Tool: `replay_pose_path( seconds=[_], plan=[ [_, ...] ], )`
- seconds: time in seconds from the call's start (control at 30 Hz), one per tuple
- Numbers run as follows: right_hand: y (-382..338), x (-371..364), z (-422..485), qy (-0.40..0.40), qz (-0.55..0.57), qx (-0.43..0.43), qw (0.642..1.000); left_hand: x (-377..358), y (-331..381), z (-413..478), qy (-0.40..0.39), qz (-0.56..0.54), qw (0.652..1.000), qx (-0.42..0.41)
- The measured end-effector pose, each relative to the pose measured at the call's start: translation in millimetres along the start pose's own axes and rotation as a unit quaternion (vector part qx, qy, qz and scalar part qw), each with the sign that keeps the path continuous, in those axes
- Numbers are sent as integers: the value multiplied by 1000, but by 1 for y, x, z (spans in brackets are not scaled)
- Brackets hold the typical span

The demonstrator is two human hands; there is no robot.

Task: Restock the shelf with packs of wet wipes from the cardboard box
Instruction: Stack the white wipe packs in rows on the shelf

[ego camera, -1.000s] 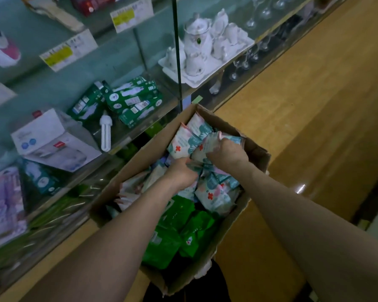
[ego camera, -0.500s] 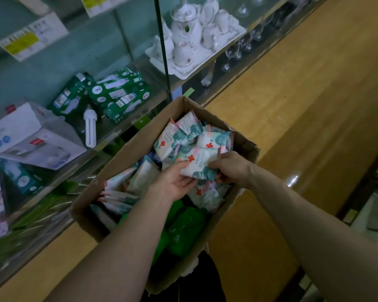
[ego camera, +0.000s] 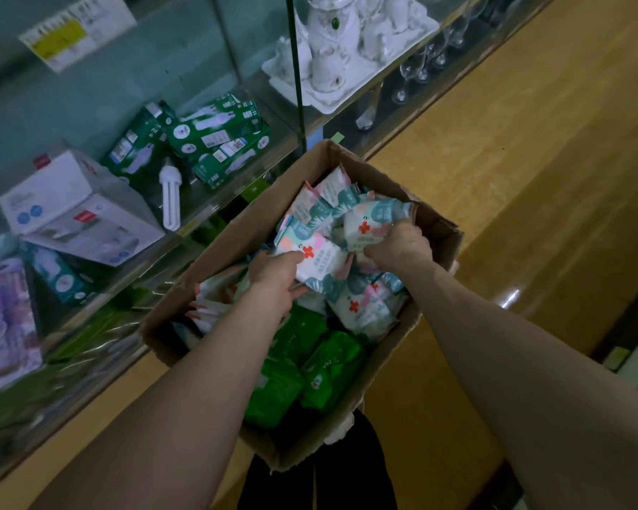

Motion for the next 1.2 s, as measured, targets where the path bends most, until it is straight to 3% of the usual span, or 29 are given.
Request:
replay_pose_path(
  seconds=[0.17,0.3,0.37,0.53,0.73,0.93,1.2],
  plan=[
    [2,20,-14,15,236,3,972,8,11,-11,13,31,999,-34],
    [5,39,-37,-2,458,-5,889,5,21,-35,-28,48,997,-50],
    [2,48,-51,-22,512,8,859,2,26,-49,-55,56,996,-50],
    [-9,75,-98,-58,585,54,807,-12,35,-95,-130,81,985,-78],
    [8,123,-170,-2,664,70,745,-28,42,-168,-204,123,964,-119],
    [47,167,-241,113,667,60,734,-61,27,-253,-293,180,926,-156],
    [134,233,-336,201,689,78,692,-131,-33,-361,-398,256,863,-178]
  ],
)
Point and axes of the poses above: each hand's wrist, its own z-axis towards the middle knuckle, its own x-axis out of the back of the hand, y = z × x, the point moved 3 cm from there along z, towards the middle knuckle, and after that the axes turned 5 degrees about x, right-handed, at the moved point
